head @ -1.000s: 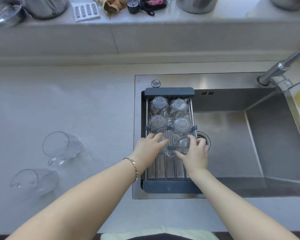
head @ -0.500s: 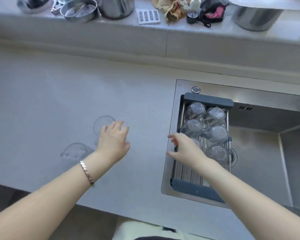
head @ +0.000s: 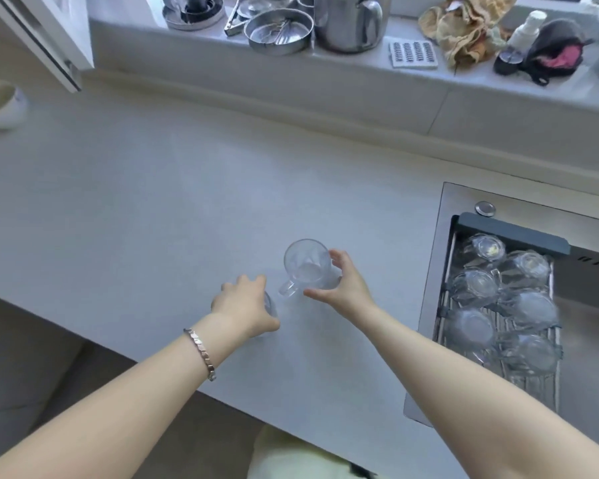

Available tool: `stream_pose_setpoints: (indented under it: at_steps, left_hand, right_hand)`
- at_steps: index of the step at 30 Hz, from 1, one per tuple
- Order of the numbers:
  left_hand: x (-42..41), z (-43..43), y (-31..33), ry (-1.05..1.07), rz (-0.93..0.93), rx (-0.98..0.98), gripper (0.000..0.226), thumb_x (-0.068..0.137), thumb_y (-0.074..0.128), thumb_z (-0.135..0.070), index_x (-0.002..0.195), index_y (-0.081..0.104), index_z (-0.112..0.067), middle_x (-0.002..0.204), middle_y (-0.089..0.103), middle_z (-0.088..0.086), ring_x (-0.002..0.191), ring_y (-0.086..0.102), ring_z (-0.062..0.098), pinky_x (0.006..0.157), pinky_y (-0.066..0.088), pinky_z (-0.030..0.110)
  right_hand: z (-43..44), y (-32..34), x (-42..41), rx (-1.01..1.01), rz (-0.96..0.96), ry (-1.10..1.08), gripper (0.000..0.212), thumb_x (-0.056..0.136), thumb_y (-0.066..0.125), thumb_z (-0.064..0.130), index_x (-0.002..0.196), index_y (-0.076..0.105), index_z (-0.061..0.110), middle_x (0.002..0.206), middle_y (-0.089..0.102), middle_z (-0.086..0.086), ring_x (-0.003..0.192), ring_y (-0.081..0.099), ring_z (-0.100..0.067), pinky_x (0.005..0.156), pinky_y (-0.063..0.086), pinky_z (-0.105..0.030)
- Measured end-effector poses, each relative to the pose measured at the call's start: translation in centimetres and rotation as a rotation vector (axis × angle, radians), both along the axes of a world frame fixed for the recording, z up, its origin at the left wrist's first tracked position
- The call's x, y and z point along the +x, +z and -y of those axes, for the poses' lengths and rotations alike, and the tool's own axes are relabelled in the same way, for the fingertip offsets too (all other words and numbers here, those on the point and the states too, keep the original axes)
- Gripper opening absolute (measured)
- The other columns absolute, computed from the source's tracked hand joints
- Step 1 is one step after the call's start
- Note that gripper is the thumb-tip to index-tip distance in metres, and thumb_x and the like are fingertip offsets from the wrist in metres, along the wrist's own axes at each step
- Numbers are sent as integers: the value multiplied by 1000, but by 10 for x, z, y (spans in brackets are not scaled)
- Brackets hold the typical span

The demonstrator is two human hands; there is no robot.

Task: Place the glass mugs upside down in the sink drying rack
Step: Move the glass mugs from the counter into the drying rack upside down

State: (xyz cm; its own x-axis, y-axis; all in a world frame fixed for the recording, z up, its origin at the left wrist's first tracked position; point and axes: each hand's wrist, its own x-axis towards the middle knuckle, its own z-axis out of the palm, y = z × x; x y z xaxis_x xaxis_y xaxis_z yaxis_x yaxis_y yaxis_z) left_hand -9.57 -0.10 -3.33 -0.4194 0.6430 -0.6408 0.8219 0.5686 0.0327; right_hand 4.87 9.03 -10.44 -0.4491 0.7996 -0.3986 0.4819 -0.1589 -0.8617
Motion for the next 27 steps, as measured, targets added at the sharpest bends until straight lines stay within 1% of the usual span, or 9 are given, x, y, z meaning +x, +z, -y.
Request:
stream_pose_setpoints:
  at_steps: [4, 6, 11, 12, 14, 17, 19, 21, 27]
  left_hand:
    - [-1, 1, 2, -13, 10, 67, 82, 77, 60, -41, 145, 14, -35, 126, 46, 8, 117, 44, 33, 87, 45, 36]
    - [-1, 1, 1, -34, 13, 101, 85, 77, 59, -42, 145, 9, -40, 124, 47, 8, 116, 44, 32, 86, 45, 36]
    - [12, -1, 1, -61, 10, 141, 82, 75, 63, -42, 143, 18, -33, 127, 46, 4, 118, 42, 30, 87, 45, 36]
    - [17, -1, 2, -69, 14, 152, 78, 75, 64, -41, 141, 23, -30, 127, 46, 4, 118, 42, 29, 88, 45, 36]
    - [37, -5, 5, -100, 47, 188, 68, 74, 65, -40, 133, 33, -25, 125, 46, 3, 117, 42, 28, 88, 45, 36]
    - [73, -10, 10, -155, 121, 264, 62, 75, 65, -41, 128, 38, -24, 124, 47, 0, 117, 43, 25, 90, 45, 35]
    - [100, -14, 14, -195, 175, 324, 63, 75, 65, -42, 129, 38, -25, 127, 47, -2, 119, 43, 23, 91, 45, 35]
    - [126, -17, 17, -230, 215, 370, 63, 75, 65, -43, 129, 39, -26, 128, 47, -5, 119, 44, 21, 90, 46, 34]
    - [183, -21, 18, -326, 266, 402, 62, 76, 64, -44, 130, 39, -27, 132, 46, -6, 121, 44, 19, 92, 45, 33]
  right_hand:
    - [2, 1, -11, -22, -25, 14, 81, 63, 81, 12, 129, 35, 25, 119, 47, 8, 115, 51, -17, 94, 44, -30]
    - [2, 4, -11, 2, -18, 8, 80, 62, 82, 14, 128, 37, 25, 118, 49, 7, 112, 50, -13, 94, 44, -28]
    - [13, 12, 22, 55, 23, -30, 74, 60, 83, 13, 121, 41, 18, 120, 46, 0, 108, 48, -9, 86, 36, -8]
    - [18, 17, 34, 47, 22, -48, 71, 61, 82, 10, 117, 40, 20, 118, 43, -1, 102, 49, -6, 81, 34, 0]
    - [27, 26, 70, 11, 8, -113, 69, 63, 81, 6, 113, 38, 27, 119, 39, -3, 96, 53, -5, 73, 36, 5]
    - [41, 45, 135, -20, 20, -210, 65, 66, 79, 5, 114, 41, 28, 121, 43, -2, 103, 52, -12, 74, 40, -1]
    - [51, 58, 181, 4, 125, -238, 65, 67, 80, 12, 114, 41, 32, 118, 45, 3, 111, 44, -10, 84, 35, -13]
    - [59, 69, 225, 5, 226, -298, 64, 67, 80, 19, 113, 38, 33, 116, 46, 3, 110, 43, -12, 88, 32, -24]
    - [63, 69, 300, -10, 485, -353, 58, 63, 81, 29, 111, 50, 29, 118, 52, 1, 105, 45, -12, 87, 39, -29]
